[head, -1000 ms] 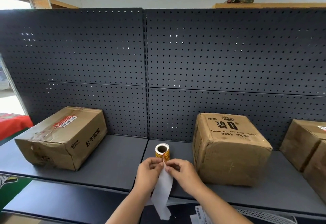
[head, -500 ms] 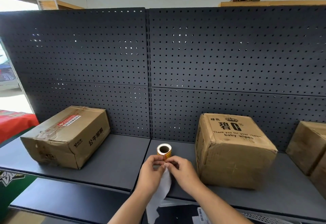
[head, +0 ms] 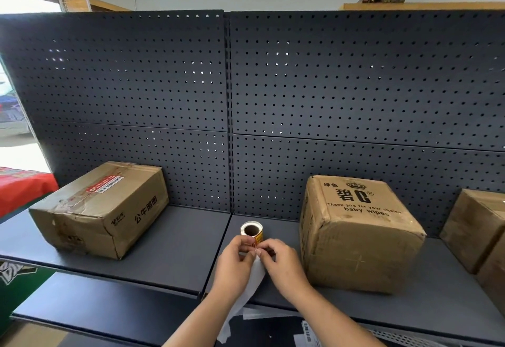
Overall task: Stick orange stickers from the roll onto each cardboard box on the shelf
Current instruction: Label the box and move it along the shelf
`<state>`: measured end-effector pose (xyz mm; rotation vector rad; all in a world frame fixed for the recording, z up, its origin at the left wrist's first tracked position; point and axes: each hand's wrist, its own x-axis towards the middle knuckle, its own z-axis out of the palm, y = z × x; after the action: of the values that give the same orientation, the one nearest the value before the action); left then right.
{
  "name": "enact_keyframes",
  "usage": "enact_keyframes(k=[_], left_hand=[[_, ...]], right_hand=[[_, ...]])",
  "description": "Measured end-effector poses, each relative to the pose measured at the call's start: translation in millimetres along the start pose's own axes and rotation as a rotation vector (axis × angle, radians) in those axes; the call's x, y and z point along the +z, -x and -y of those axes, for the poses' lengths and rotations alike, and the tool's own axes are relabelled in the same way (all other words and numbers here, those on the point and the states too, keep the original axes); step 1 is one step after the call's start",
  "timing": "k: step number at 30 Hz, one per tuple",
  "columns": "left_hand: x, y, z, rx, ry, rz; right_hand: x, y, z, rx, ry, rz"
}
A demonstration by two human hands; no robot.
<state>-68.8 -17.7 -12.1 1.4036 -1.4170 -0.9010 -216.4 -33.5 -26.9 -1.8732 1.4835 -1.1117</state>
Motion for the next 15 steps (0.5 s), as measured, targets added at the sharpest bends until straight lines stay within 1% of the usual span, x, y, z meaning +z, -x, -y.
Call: enact_keyframes(k=[7,15], left_hand=[[-2.3,-0.1,-1.6,0.031,-0.071,0.017],[-1.9,-3.9,1.0,0.015,-0.036,0.025]], right_hand=[[-1.6,2.9,-3.2,0.002,-0.023,0.003],[1.1,3.1,-2.1,-0.015,-0.026,-0.011]])
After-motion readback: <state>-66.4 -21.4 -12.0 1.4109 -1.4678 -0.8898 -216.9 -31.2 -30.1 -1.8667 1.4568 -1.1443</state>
